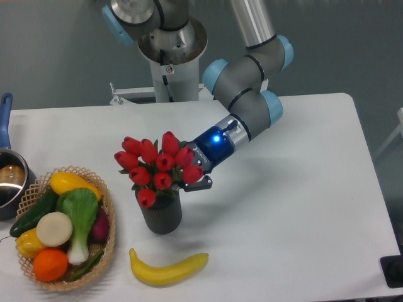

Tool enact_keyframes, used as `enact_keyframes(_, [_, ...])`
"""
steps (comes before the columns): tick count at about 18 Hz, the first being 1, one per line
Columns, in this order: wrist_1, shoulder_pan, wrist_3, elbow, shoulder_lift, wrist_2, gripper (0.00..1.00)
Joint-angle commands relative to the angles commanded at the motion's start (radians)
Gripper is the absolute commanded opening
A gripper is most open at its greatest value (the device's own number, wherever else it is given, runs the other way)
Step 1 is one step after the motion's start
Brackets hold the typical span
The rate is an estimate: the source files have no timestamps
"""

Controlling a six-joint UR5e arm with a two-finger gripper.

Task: Insert the flowers into the vase
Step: 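Push the tulips deeper into the vase, adjusting the bunch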

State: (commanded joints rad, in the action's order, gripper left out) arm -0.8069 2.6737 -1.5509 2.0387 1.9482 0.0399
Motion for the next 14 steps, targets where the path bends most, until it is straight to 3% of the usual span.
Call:
enact_keyframes(10, [0.000,0.000,0.000,0.002,-0.005,0.000,0.46])
enact_keyframes(14, [0.000,0.000,0.000,0.003,-0.009,0.000,0.39])
